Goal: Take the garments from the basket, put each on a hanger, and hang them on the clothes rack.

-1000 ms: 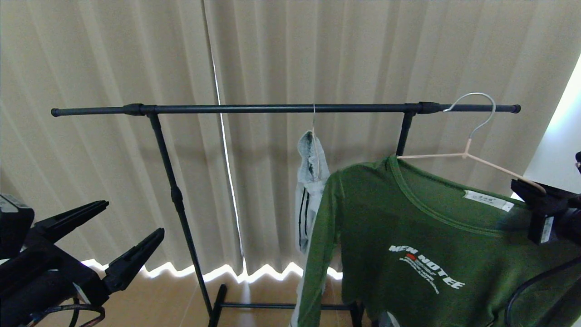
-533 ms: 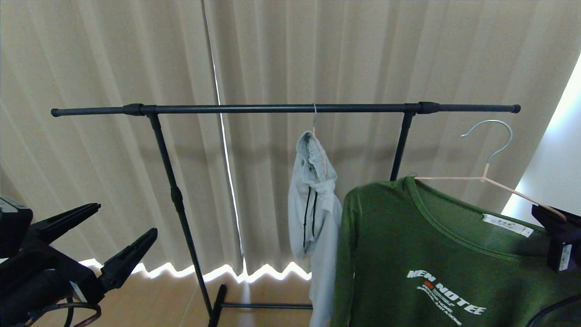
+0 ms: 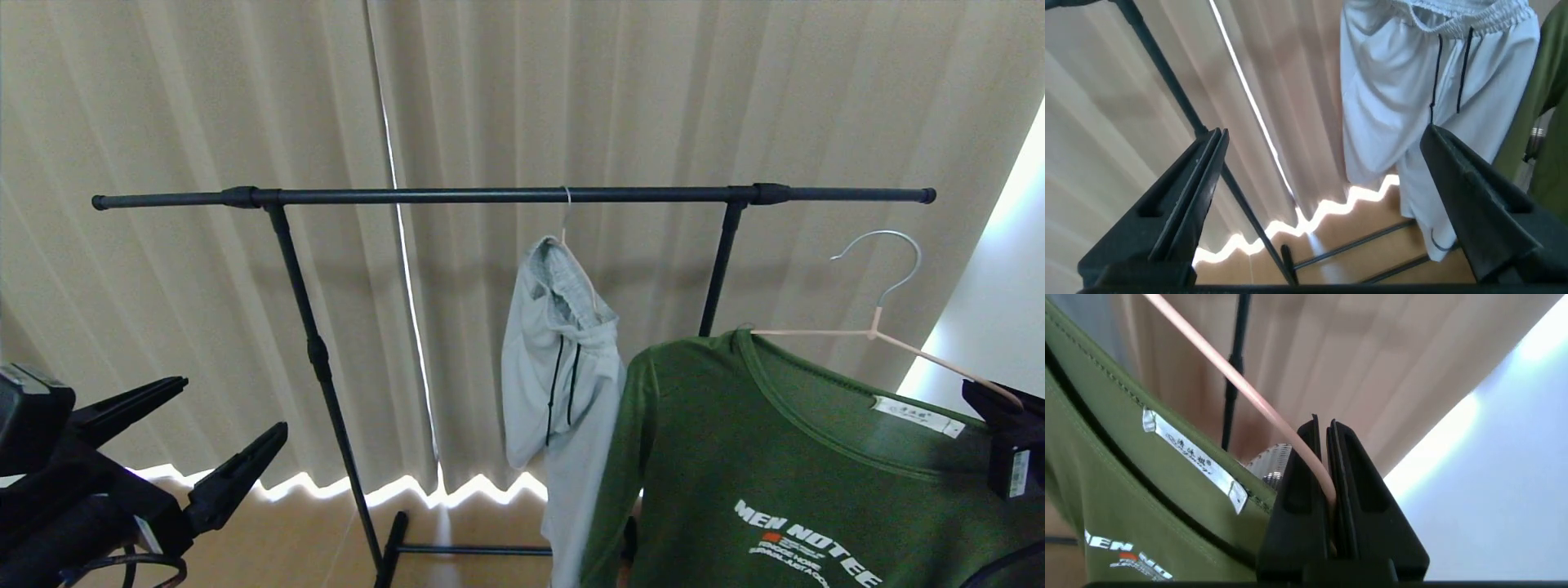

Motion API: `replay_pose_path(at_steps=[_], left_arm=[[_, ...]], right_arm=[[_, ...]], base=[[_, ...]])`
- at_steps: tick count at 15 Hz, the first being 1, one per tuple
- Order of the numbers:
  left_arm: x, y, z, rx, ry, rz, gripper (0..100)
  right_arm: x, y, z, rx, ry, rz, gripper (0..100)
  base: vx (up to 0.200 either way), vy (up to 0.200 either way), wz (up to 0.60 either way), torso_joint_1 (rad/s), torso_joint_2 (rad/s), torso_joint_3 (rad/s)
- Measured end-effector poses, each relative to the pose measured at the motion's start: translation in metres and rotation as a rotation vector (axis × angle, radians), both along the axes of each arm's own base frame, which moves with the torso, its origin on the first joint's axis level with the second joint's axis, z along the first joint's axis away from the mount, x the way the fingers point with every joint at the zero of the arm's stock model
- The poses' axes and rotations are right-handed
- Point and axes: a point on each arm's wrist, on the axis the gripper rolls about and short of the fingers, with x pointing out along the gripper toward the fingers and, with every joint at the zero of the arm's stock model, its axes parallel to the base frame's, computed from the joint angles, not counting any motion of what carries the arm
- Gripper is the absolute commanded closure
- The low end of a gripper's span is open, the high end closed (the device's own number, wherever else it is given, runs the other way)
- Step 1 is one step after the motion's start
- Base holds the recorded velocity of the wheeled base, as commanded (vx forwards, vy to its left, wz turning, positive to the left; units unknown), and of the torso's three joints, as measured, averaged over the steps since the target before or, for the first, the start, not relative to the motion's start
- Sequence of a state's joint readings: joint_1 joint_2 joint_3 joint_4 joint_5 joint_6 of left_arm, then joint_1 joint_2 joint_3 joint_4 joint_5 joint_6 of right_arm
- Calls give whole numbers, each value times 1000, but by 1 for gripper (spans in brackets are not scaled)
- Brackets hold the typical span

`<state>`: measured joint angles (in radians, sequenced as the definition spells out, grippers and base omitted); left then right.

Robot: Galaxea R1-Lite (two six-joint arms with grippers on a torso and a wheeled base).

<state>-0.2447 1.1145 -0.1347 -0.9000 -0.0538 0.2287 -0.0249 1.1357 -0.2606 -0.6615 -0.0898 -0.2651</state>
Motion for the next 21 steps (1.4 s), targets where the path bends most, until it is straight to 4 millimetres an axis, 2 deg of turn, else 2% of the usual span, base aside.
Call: replay_pose_path(at_steps=[6,11,17,21], left_arm=[[5,-2,-2,2,21,-4,0],[8,-2,-4,7,36,-4,0],[8,-2,-4,7,39,-1,0],[9,-2,-4,7,39,0,0]], right_arm=[[1,-6,-6,-49,38,-35,100],[4,-21,0,-67,20,-133,100],[4,-23,2,-64,12,-145,100],[5,-23,3,-63,8,-144,100]], base=[[0,0,0,0,0,0],[0,0,0,0,0,0],[0,0,0,0,0,0],[200,0,0,2,2,2]])
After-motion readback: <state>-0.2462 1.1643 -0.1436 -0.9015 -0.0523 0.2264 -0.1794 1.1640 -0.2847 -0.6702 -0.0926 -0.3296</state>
